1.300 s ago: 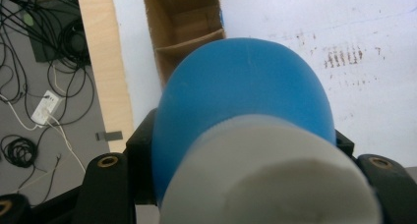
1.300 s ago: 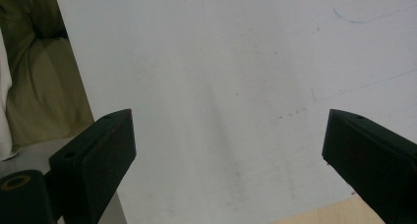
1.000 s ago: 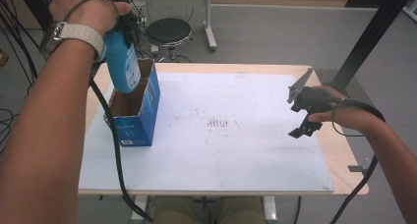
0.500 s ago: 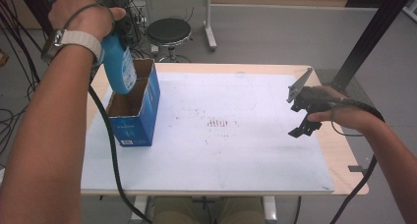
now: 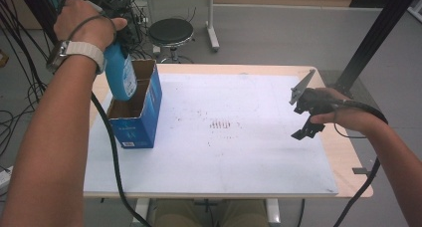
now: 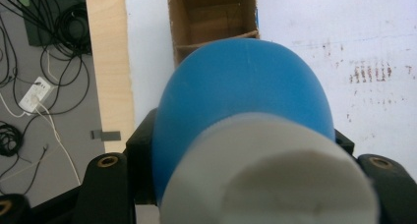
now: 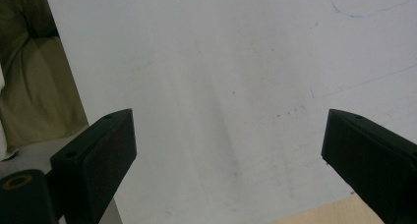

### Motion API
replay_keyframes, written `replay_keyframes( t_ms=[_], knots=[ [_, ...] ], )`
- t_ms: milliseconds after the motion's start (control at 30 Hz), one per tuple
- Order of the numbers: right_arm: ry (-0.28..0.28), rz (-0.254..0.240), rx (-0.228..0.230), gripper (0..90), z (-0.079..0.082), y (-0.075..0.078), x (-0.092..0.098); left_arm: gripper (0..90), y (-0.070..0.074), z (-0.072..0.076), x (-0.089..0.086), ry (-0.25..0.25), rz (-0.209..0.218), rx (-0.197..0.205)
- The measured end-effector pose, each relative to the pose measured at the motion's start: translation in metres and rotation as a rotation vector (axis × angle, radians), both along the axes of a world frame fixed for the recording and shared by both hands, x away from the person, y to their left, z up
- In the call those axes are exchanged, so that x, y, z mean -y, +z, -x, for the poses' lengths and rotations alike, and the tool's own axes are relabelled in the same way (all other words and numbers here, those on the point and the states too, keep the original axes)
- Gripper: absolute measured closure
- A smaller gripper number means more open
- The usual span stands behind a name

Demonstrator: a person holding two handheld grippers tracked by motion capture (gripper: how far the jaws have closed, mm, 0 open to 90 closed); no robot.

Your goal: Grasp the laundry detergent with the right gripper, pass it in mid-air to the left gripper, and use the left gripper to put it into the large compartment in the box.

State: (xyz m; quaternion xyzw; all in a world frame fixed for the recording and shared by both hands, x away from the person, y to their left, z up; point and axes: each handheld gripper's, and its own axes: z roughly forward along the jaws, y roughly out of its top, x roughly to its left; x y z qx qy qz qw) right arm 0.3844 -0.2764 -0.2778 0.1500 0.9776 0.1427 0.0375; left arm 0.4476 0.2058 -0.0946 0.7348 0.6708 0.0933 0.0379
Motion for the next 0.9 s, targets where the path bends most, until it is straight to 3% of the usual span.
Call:
replay_keyframes(
  t_ms=[900],
  knots=[
    [-0.013, 0.000, -0.003, 6.3, 0.000, -0.003, 0.004, 38.3, -0.033, -0.005, -0.004, -0.010, 0.016, -0.010]
  ],
)
